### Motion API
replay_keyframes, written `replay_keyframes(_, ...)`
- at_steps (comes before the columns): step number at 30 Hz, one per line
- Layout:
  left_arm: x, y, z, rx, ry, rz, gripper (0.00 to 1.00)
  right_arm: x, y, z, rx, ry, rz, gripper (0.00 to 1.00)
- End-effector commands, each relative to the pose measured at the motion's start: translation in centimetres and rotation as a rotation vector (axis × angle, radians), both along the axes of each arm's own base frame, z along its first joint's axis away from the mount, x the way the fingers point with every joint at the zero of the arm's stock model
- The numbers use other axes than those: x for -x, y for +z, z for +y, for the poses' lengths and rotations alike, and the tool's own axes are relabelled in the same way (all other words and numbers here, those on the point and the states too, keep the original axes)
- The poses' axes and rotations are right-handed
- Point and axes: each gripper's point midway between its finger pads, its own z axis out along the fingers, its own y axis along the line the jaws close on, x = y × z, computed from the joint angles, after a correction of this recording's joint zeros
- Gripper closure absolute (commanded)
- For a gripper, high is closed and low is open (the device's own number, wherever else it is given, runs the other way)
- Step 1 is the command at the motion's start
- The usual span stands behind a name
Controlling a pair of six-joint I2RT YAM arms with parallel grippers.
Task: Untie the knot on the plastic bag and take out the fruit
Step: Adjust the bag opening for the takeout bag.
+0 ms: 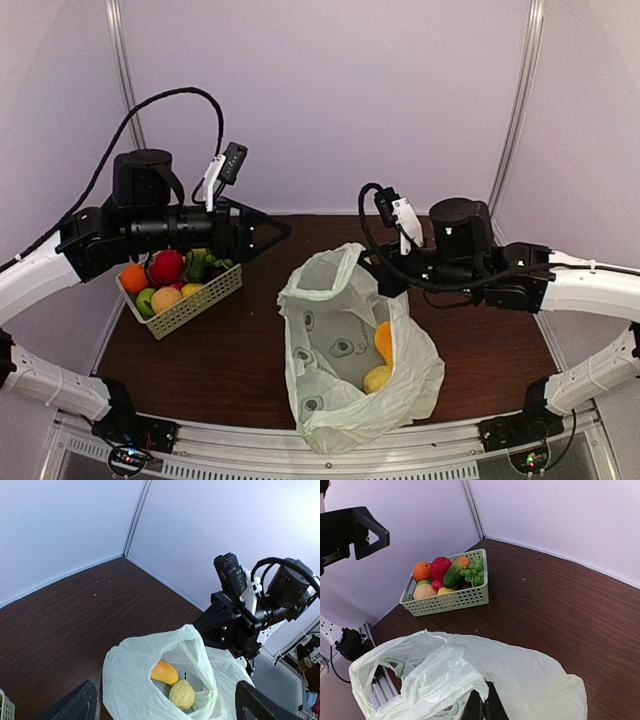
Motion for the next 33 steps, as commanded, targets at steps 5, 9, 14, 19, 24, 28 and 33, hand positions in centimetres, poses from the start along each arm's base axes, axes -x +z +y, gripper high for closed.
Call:
replay_keyframes(5,-0.5,-0.7,-3.0,-0.08,-0.113,-0.017,0.03,0.9,3.6,2.6,-0.042,0.172,-0.063,1.0)
replay_keyframes(9,-1.4,-2.4,-3.0,-0.144,-0.078,-0.002,0.03,1.2,3.7,3.7,-0.059,0.222,-0.057,1.0)
replay_keyframes(14,-0.1,-4.0,-3.9,-0.123,-0.149,0.055,0.02,0.8,3.0,4.3,-0.035,0.225,-0.051,1.0)
replay_keyframes(19,0.3,-6.7,-3.9,-0.172,-0.15,0.111,0.05,0.8,2.8,5.0,-0.044,0.239,-0.041,1.0)
replay_keyframes(24,0.3,-7.8,-3.4,-0.19,-0.13,0.127,0.35,0.8,2.7,5.2,-0.047,0.246,-0.039,1.0)
replay_keyframes(28,0.3,-8.5,-3.3,-0.201,-0.124,0.139,0.5,0.9,2.6,5.2,-0.044,0.25,-0.033,1.0)
replay_keyframes(33,0.1,-9.1,-3.4,-0.213,-0.117,0.149,0.88,1.0,2.0,4.9,-0.029,0.244,-0.017,1.0)
